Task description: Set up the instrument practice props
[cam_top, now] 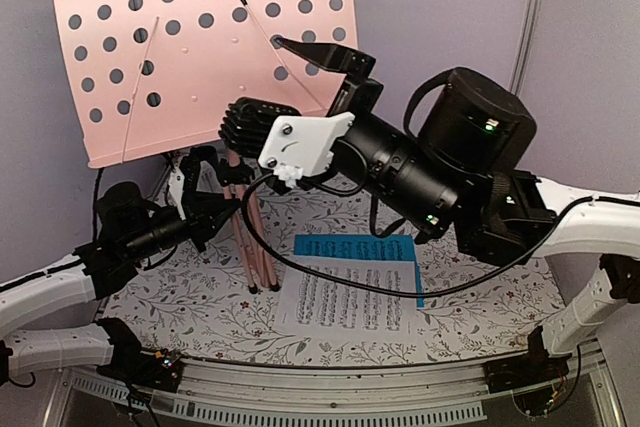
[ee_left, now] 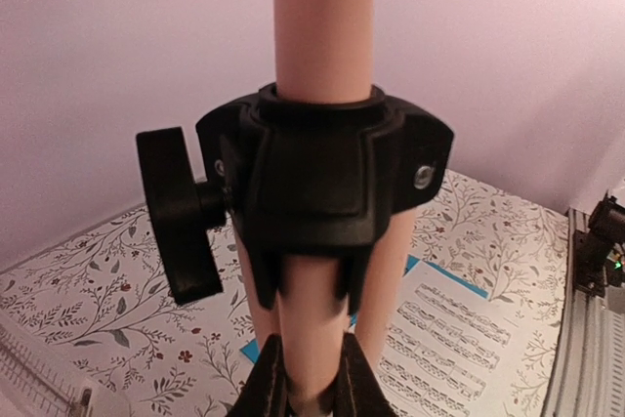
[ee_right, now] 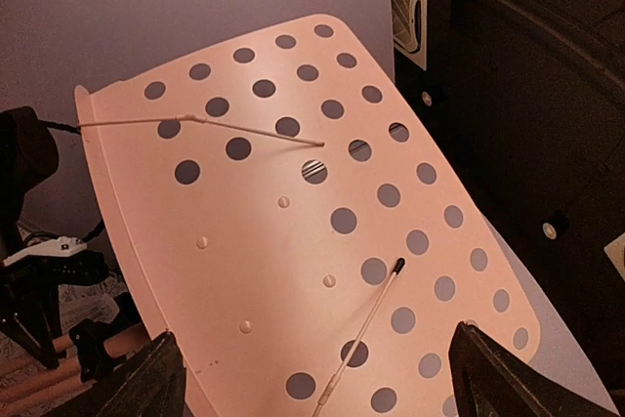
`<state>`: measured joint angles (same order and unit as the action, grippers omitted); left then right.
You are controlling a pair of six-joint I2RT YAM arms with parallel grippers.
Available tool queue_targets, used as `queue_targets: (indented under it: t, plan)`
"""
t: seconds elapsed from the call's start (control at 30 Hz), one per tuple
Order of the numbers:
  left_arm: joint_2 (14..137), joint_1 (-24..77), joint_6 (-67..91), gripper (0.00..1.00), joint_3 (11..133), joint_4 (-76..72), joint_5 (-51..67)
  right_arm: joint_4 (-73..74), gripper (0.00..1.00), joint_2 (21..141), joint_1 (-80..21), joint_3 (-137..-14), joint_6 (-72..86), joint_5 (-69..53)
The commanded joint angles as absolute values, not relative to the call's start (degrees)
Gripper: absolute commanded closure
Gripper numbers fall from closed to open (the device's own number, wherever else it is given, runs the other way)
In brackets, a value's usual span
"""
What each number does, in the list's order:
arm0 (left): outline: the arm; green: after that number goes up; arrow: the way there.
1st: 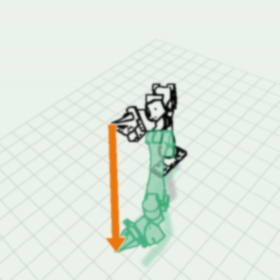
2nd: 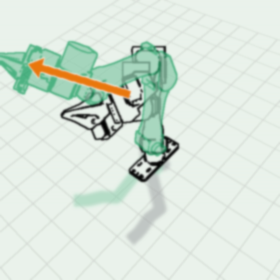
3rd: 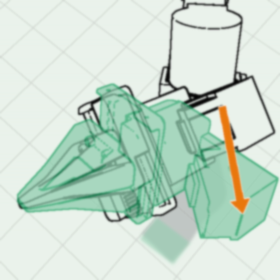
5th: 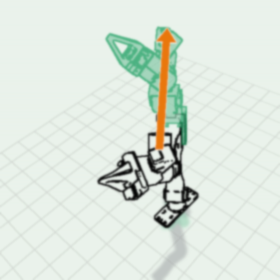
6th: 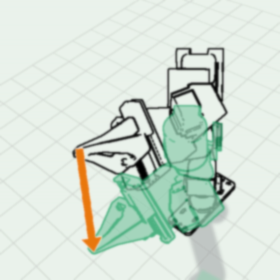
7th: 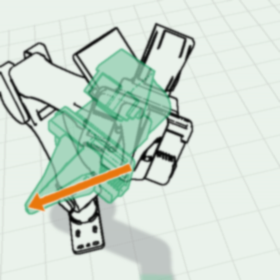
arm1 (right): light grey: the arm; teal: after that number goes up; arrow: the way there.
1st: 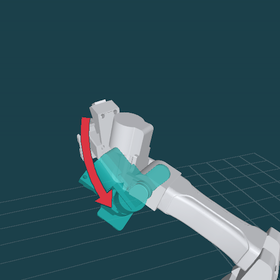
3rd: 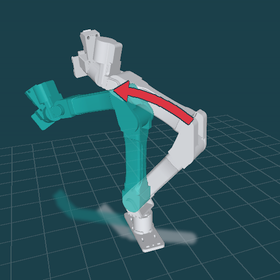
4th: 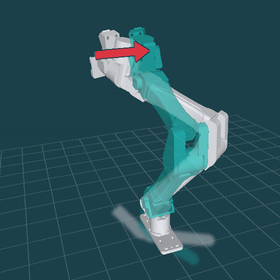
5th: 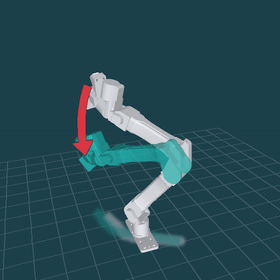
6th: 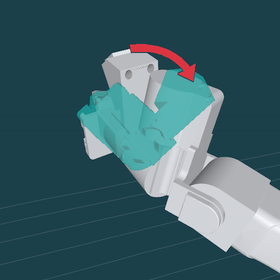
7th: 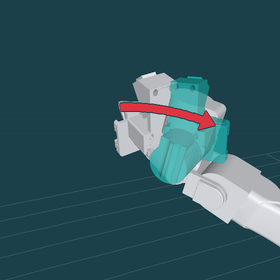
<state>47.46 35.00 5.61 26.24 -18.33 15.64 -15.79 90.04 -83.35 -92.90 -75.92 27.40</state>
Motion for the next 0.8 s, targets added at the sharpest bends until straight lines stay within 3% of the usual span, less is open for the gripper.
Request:
queue_targets:
  t: [0.0,0.17,0.33,0.53,0.77]
  plan:
    - [46.75,35.97,5.03,1.00,26.35,-17.44,13.89,-19.79,0.03,83.74,-88.13,-88.89,-69.72,29.81]
    - [47.02,36.29,4.61,1.00,26.83,-16.94,13.66,-10.64,0.03,79.19,-88.99,-84.19,-49.34,25.44]
    - [46.93,36.55,4.22,1.00,27.40,-16.25,13.43,-12.47,0.03,76.03,-87.99,-71.19,-33.88,21.71]
    - [47.37,36.65,4.05,1.00,28.10,-15.86,13.64,-15.29,0.04,78.23,-77.79,-62.72,-13.85,12.15]
    - [47.02,36.74,4.12,1.00,28.39,-15.21,13.41,-16.68,0.12,88.17,-67.41,-64.34,-1.20,-0.88]
